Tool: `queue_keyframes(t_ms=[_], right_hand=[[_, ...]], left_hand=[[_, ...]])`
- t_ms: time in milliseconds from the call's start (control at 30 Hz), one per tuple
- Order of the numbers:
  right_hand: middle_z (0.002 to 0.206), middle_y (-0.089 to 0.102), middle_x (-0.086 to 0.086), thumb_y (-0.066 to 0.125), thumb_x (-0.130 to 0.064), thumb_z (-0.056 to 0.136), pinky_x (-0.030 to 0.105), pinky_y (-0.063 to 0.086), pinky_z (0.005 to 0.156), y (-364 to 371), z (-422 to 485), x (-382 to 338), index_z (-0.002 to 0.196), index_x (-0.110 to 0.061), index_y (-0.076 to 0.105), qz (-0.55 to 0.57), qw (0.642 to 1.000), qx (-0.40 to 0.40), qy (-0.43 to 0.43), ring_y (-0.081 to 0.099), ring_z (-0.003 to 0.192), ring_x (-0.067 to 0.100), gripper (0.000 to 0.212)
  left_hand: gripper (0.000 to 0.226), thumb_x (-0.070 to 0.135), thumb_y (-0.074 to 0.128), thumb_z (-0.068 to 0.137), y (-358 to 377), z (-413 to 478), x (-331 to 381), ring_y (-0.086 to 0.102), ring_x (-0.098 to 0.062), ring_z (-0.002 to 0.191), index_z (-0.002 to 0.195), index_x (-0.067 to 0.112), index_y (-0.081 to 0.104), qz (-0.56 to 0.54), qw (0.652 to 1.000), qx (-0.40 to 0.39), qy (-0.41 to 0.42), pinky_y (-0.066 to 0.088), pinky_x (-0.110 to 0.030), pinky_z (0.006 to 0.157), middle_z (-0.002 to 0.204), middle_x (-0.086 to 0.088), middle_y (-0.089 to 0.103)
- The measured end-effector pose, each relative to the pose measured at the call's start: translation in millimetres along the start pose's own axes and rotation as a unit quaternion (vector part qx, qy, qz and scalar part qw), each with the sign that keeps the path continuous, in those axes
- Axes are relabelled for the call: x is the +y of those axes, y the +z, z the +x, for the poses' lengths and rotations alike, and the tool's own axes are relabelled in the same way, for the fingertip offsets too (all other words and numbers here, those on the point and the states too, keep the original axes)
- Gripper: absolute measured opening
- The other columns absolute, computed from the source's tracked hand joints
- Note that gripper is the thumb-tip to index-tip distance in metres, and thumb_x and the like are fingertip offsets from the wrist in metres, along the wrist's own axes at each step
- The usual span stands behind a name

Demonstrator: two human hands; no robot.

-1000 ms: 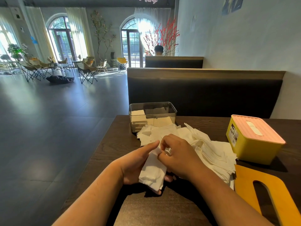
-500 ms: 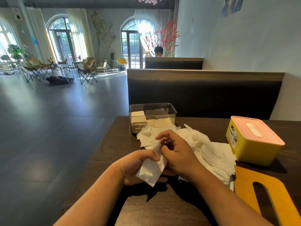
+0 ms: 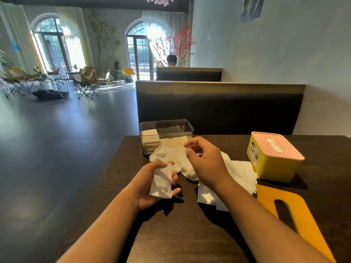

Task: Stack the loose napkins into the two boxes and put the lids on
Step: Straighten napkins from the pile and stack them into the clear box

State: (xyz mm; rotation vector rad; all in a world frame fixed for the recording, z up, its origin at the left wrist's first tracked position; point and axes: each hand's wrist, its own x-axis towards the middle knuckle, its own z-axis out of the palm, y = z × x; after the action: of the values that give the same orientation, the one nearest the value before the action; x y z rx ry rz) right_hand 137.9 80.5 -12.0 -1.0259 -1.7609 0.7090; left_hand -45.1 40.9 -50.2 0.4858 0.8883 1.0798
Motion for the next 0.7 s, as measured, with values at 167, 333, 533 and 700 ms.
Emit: queue_keyframes(t_ms=[167, 333, 533, 700], right_hand=[[0.098, 0.069, -0.012, 0.062, -0.026, 0.102, 0.024, 0.055, 0.076, -20, 10, 0, 0.101, -0.033, 0.067, -0.005, 1.000, 0.019, 0.022, 0.065, 0.095, 0.008, 0.009], [0.100, 0.064, -0.015, 0.062, -0.029, 0.102, 0.019, 0.052, 0.072, -62, -2, 14, 0.108, -0.032, 0.064, -0.112, 0.993, -0.002, 0.042, 0.063, 0.094, 0.007, 0.007], [0.112, 0.061, -0.010, 0.074, -0.042, 0.093, 0.031, 0.063, 0.085, -125, -36, 49, 0.110, -0.034, 0.064, -0.337, 0.926, -0.129, 0.114, 0.062, 0.095, 0.009, 0.020], [0.135, 0.054, -0.010, 0.072, -0.054, 0.089, 0.037, 0.056, 0.100, -140, -46, 61, 0.130, -0.037, 0.058, -0.390, 0.898, -0.171, 0.108, 0.055, 0.119, 0.011, 0.046]], left_hand=[[0.062, 0.026, 0.073, 0.076, 6, -4, -3, 0.072, -0.025, 0.087, 0.137, 0.017, 0.064, -0.009, 1.000, 0.019, 0.011, 0.057, -0.052, 0.092, 0.102, -0.015, 0.072], [0.058, 0.027, 0.074, 0.079, 5, -8, -4, 0.070, -0.027, 0.097, 0.136, 0.019, 0.066, 0.020, 0.999, 0.036, 0.028, 0.057, -0.055, 0.096, 0.109, -0.017, 0.072], [0.042, 0.028, 0.066, 0.094, 14, -9, -10, 0.068, -0.029, 0.107, 0.135, 0.022, 0.066, 0.039, 0.997, 0.054, 0.037, 0.060, -0.056, 0.090, 0.127, -0.019, 0.067], [0.043, 0.026, 0.070, 0.090, 41, -13, -18, 0.072, -0.027, 0.094, 0.133, 0.021, 0.068, -0.012, 0.998, 0.049, 0.034, 0.058, -0.055, 0.096, 0.119, -0.018, 0.072]])
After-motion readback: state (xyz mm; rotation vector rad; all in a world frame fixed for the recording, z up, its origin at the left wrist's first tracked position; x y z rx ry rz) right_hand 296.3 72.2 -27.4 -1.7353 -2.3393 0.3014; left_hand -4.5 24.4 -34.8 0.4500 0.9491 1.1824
